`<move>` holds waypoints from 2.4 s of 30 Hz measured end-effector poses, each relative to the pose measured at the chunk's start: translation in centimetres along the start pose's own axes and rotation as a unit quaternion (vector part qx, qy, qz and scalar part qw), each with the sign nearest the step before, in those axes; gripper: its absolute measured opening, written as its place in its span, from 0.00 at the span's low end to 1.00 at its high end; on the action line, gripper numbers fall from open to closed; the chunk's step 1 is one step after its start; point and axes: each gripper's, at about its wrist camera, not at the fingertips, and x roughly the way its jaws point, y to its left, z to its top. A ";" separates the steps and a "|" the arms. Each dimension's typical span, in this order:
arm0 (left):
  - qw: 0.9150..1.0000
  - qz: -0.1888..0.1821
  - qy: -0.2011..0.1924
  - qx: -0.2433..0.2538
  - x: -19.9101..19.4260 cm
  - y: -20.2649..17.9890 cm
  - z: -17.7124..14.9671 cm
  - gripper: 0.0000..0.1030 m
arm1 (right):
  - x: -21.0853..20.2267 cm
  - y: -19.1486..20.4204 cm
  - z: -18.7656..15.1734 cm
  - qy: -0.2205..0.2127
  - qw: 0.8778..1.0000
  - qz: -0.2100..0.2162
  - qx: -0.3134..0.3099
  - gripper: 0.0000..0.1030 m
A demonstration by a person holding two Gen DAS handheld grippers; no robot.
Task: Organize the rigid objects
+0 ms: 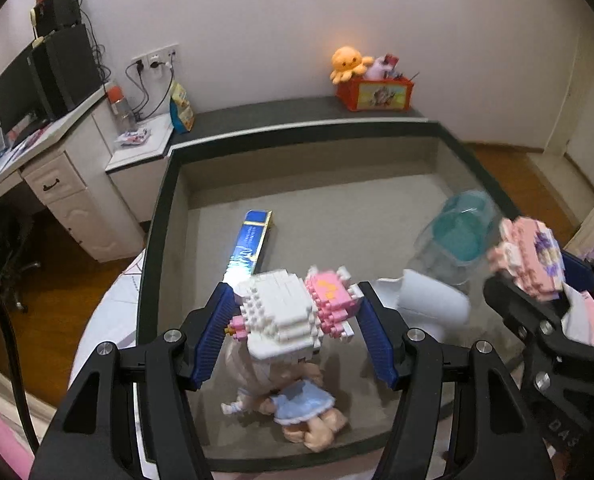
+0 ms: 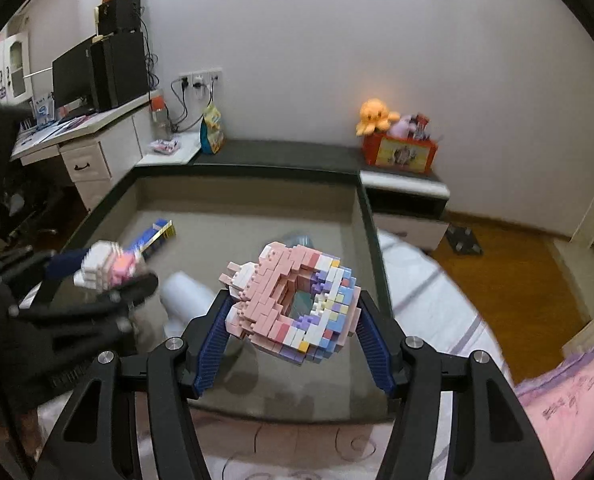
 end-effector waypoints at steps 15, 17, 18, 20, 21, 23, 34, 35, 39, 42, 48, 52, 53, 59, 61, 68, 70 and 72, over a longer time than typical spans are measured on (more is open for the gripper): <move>1.000 0.029 0.001 0.002 0.3 0.8 0.7 0.90 | 3.5 -1.1 1.4 0.031 0.999 0.034 0.025 0.82; 0.999 0.029 -0.015 0.000 -1.2 1.1 0.3 0.90 | 2.4 -0.9 1.3 0.012 0.999 0.029 0.024 0.84; 0.999 0.028 -0.025 -0.006 -2.2 1.2 -0.1 0.90 | 1.9 -1.0 1.2 0.010 0.999 0.036 0.026 0.84; 0.998 0.021 -0.050 -0.015 -4.3 1.6 -0.7 0.90 | 0.6 -0.8 1.1 0.004 0.998 0.048 0.030 0.84; 0.998 0.018 -0.061 -0.018 -5.5 1.7 -1.2 0.90 | -0.4 -0.7 0.9 -0.004 0.998 0.050 0.028 0.84; 0.996 0.015 -0.089 -0.023 -8.3 1.7 -2.3 0.91 | -2.7 -0.2 0.5 -0.027 0.998 0.049 0.021 0.85; 0.969 0.053 -0.238 -0.045 -23.5 0.1 -10.1 0.98 | -18.5 2.1 -4.9 -0.191 0.981 0.009 -0.017 0.87; 0.966 0.059 -0.246 -0.049 -24.5 -0.1 -10.9 0.98 | -19.4 2.3 -5.4 -0.200 0.980 0.007 -0.017 0.87; 0.956 0.078 -0.275 -0.061 -28.3 -0.6 -14.2 0.99 | -23.4 2.8 -7.9 -0.228 0.973 0.013 -0.018 0.87; 0.953 0.089 -0.281 -0.066 -30.2 -1.0 -16.4 1.00 | -25.7 3.0 -9.6 -0.239 0.971 0.020 -0.021 0.87; 0.940 0.123 -0.312 -0.064 -33.1 -2.5 -19.3 1.00 | -29.0 3.3 -12.6 -0.265 0.964 0.008 -0.026 0.87; 0.937 0.124 -0.322 -0.064 -34.4 -2.9 -20.4 1.00 | -30.5 3.3 -14.0 -0.277 0.960 0.008 -0.023 0.87; 0.936 0.123 -0.324 -0.064 -34.7 -2.9 -20.6 1.00 | -31.0 3.2 -14.5 -0.280 0.960 0.009 -0.022 0.87; 0.933 0.121 -0.332 -0.063 -35.7 -3.4 -21.5 1.00 | -32.6 3.0 -15.5 -0.290 0.957 0.005 -0.020 0.87; 0.933 0.121 -0.334 -0.063 -35.8 -3.7 -21.6 1.00 | -33.1 3.0 -15.9 -0.292 0.956 0.004 -0.020 0.87; 0.935 0.117 -0.330 -0.058 -35.7 -4.2 -21.7 1.00 | -33.6 2.6 -16.5 -0.290 0.957 -0.002 -0.018 0.87; 0.936 0.115 -0.329 -0.058 -35.7 -4.2 -21.7 1.00 | -33.6 2.5 -16.4 -0.288 0.957 -0.003 -0.017 0.87; 0.937 0.113 -0.326 -0.058 -35.5 -4.2 -21.6 1.00 | -33.6 2.5 -16.4 -0.287 0.958 -0.005 -0.016 0.87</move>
